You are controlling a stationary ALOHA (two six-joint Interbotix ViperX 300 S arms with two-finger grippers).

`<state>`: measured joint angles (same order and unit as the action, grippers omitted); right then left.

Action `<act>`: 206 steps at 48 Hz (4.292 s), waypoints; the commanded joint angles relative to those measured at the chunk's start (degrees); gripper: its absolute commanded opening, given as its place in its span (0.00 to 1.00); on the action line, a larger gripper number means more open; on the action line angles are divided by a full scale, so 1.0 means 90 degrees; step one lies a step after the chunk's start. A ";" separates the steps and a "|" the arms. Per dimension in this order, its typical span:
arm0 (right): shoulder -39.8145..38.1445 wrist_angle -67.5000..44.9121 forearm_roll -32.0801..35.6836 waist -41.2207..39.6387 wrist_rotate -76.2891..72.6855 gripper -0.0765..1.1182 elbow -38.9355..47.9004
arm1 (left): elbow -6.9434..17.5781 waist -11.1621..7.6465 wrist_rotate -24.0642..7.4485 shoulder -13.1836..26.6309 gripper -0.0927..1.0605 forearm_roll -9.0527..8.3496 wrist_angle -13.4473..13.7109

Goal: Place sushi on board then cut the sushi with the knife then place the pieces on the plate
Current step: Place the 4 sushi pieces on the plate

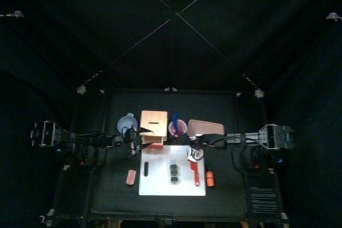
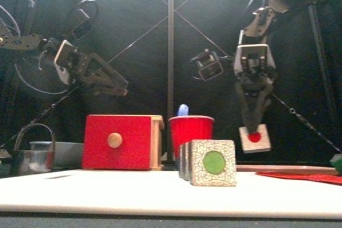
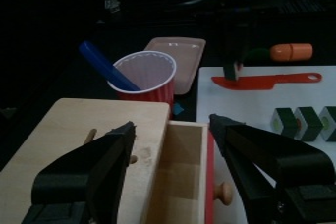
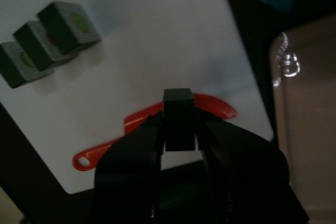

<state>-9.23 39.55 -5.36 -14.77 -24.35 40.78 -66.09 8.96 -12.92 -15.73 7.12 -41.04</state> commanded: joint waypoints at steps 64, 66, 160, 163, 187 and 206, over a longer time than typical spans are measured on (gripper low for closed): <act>-0.0615 -0.0039 0.2969 0.0537 -0.5742 0.90 -0.0166 | 0.0234 -0.0283 -0.0010 -0.0059 0.90 -0.0605 -0.0049; -0.0752 -0.0059 0.2822 0.0781 -0.5508 0.90 -0.0176 | 0.0234 -0.0283 -0.0010 -0.0059 0.90 -0.0605 -0.0059; -0.0977 0.0176 0.0869 -0.0342 -0.1279 0.49 0.0664 | 0.0098 -0.0234 -0.0029 -0.0049 0.90 0.0791 -0.0010; -0.1211 -0.0137 0.1230 -0.0742 -0.2021 0.50 0.0957 | 0.0098 -0.0244 -0.0029 -0.0049 0.90 0.0781 -0.0010; 0.0449 -0.0762 0.2344 -0.1309 -0.3545 0.68 0.0303 | 0.0049 -0.0244 -0.0020 -0.0049 0.90 0.0742 -0.0010; -0.0752 -0.0537 0.2002 -0.0967 -0.3477 0.73 0.0186 | 0.0010 -0.0244 -0.0010 -0.0049 0.90 0.0752 -0.0010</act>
<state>-12.83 35.77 13.18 -26.10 -56.16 43.86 -66.71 6.86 -13.01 -15.82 13.97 -40.87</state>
